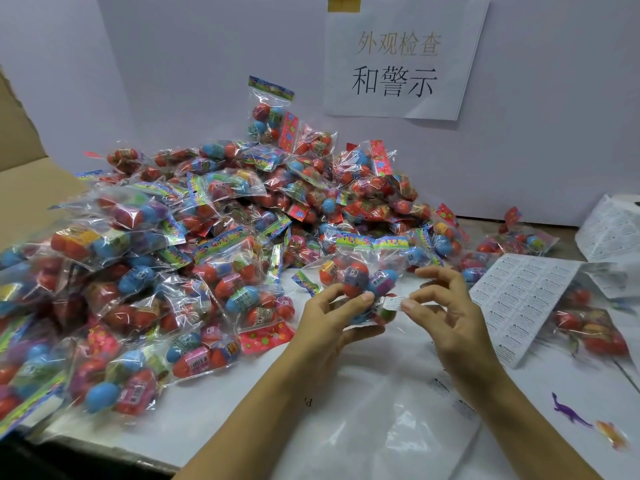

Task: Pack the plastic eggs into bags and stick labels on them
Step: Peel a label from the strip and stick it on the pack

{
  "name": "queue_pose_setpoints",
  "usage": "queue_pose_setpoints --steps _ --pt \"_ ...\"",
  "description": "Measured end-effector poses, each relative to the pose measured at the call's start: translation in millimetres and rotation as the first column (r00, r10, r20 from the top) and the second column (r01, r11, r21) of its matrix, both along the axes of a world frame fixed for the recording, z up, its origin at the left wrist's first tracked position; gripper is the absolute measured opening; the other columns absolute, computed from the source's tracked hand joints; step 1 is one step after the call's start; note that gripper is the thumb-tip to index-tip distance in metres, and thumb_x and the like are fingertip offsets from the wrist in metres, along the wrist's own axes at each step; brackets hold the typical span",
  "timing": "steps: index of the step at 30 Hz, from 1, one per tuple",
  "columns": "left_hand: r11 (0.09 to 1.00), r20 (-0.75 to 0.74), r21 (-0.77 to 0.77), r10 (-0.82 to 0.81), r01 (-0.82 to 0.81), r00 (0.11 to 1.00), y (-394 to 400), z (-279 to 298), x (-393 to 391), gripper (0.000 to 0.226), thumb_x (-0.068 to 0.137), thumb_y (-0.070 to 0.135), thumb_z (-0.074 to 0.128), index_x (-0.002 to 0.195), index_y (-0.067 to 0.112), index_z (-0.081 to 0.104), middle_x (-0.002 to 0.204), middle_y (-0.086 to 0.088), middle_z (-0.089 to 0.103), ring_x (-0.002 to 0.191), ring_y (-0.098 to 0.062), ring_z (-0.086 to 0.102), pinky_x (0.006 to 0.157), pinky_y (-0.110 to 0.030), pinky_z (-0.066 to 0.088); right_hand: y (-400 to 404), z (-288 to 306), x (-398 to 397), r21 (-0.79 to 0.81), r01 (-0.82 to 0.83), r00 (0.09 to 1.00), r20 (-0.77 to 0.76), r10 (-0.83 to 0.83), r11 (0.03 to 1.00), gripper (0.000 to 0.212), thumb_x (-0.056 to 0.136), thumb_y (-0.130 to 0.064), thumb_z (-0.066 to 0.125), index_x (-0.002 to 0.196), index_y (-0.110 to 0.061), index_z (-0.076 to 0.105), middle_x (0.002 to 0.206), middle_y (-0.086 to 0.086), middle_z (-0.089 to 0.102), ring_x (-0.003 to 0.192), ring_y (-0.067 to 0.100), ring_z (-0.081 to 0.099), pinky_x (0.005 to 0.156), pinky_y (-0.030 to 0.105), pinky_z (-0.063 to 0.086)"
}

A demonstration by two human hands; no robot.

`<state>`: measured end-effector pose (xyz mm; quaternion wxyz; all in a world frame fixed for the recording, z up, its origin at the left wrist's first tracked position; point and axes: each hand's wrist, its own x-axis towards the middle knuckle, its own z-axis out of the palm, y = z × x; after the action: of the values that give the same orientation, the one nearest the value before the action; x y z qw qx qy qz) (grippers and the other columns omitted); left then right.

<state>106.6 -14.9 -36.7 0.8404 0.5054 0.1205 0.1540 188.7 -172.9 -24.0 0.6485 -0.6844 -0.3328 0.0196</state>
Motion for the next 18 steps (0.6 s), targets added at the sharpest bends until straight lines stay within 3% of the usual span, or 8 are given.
queue_pose_setpoints --steps 6,9,11,15,18 --pt "0.999 -0.004 0.053 0.008 -0.008 1.000 -0.7 -2.6 2.4 0.023 0.094 0.012 0.071 0.117 0.010 0.068 0.104 -0.009 0.079 0.095 -0.034 0.076 0.076 -0.034 0.063 2.6 -5.8 -0.4 -0.004 0.069 0.992 0.105 -0.068 0.998 0.011 0.080 -0.027 0.068 0.072 -0.020 0.064 0.112 -0.024 0.052 0.109 0.007 0.058 0.082 0.025 0.051" --pt "0.998 0.019 0.067 0.010 -0.012 1.000 0.5 -3.2 0.6 0.034 0.090 0.016 0.078 0.121 0.010 0.066 0.106 -0.009 0.078 0.095 -0.031 0.076 0.075 -0.036 0.062 4.7 -7.1 -2.5 -0.017 0.082 0.986 0.149 -0.079 0.996 0.026 0.084 -0.036 0.079 0.071 -0.019 0.063 0.112 -0.016 0.055 0.109 0.009 0.058 0.078 0.024 0.049" --pt "0.995 0.030 0.096 -0.008 0.005 1.000 -0.7 -4.0 -1.1 0.045 0.083 0.021 0.083 0.123 0.013 0.065 0.109 -0.013 0.077 0.094 -0.030 0.076 0.074 -0.036 0.061 4.9 -7.8 -3.9 -0.048 0.092 0.972 0.220 -0.079 0.995 0.024 0.081 -0.037 0.076 0.072 -0.018 0.064 0.111 -0.010 0.057 0.108 0.012 0.059 0.076 0.027 0.049" --pt "0.990 0.002 0.138 0.005 -0.005 1.000 -0.5 -6.7 -1.0 0.043 0.081 0.021 0.086 0.118 0.018 0.064 0.102 -0.012 0.078 0.086 -0.030 0.077 0.070 -0.034 0.061 4.9 -8.4 -5.6 -0.084 0.143 0.921 0.376 -0.101 0.986 0.018 0.078 -0.032 0.076 0.076 -0.016 0.070 0.110 -0.008 0.057 0.106 0.014 0.057 0.073 0.015 0.046" --pt "0.993 -0.020 0.114 0.041 -0.039 0.999 2.1 -9.2 0.9 0.043 0.084 0.021 0.084 0.121 0.019 0.062 0.103 -0.010 0.078 0.088 -0.030 0.077 0.070 -0.036 0.062 5.0 -10.9 -5.6 -0.093 0.203 0.841 0.526 -0.125 0.975 0.013 0.079 -0.024 0.084 0.077 -0.015 0.076 0.108 -0.002 0.056 0.104 0.021 0.057 0.082 0.008 0.041"
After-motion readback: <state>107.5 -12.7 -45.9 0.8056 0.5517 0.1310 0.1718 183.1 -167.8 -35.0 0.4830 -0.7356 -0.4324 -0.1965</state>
